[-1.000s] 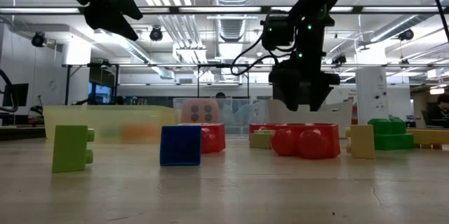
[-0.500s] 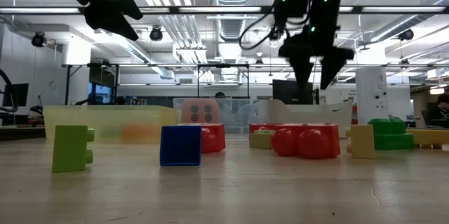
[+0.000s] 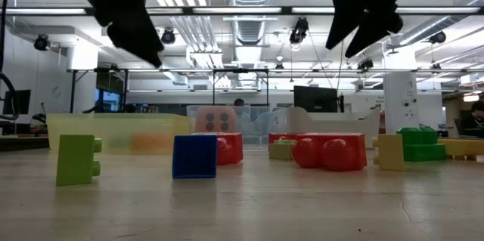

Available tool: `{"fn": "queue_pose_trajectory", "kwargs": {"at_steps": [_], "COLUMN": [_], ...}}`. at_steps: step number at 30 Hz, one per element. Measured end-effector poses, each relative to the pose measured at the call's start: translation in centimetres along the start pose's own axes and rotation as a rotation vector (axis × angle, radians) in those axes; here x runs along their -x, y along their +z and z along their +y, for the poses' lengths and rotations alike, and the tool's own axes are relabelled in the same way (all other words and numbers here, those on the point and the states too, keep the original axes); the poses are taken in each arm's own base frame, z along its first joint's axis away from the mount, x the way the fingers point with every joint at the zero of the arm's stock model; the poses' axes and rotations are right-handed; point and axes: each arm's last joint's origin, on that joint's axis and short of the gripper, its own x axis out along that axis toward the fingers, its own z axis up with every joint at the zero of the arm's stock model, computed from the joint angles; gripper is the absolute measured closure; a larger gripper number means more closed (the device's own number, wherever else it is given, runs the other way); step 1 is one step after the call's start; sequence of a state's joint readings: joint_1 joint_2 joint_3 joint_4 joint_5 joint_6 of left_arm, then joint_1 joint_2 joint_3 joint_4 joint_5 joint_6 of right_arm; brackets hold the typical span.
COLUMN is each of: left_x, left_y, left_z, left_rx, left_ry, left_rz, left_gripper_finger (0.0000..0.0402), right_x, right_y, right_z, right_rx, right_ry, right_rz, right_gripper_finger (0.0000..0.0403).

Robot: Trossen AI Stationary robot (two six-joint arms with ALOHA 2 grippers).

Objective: Pick & Place Toys
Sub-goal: Put the green game piece into the yellow bin

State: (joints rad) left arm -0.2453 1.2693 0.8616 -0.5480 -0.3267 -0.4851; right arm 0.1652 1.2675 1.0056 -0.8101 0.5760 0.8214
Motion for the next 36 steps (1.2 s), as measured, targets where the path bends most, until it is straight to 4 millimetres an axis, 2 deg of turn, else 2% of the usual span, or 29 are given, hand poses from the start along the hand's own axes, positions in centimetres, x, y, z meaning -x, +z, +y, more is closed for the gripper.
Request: {"fn": "queue_pose_trajectory", "kwargs": {"at_steps": [5, 9, 12, 19, 29, 36], "left_x": [-1.6, -2.6, -3.1, -4.4, -5.8, -6.4], "left_y": [-0.7, -2.1, -3.0, -3.6, -4.3, -5.0], "left_z": [-1.3, -3.1, -4.4, -7.3, -10.7, -12.2], "left_rx": [-0.014, -0.193, -0.281, -0.446, -0.777, -0.825], "left_ry": [-0.175, -0.266, -0.290, -0.323, -0.355, -0.398], "left_rz": [0.152, 0.241, 0.278, 0.307, 0.286, 0.233], "left_gripper_finger": [0.0035, 0.0035, 0.0035, 0.0035, 0.0035, 0.0037], "right_x": [-0.5, -1.5, -2.2, -2.4, -2.1, -2.1], "right_y": [-2.5, -4.2, -4.9, -5.0, -4.6, -4.6], "right_z": [2.0, 3.4, 3.7, 3.6, 3.8, 3.8], "right_rx": [0.022, 0.095, 0.119, 0.163, 0.181, 0.186], "right_ry": [0.157, 0.257, 0.291, 0.288, 0.298, 0.297], "right_rz": [-0.087, -0.164, -0.205, -0.210, -0.224, -0.223], "right_gripper_finger": [0.0041, 0.0041, 0.0041, 0.0041, 0.0041, 0.0041]}}
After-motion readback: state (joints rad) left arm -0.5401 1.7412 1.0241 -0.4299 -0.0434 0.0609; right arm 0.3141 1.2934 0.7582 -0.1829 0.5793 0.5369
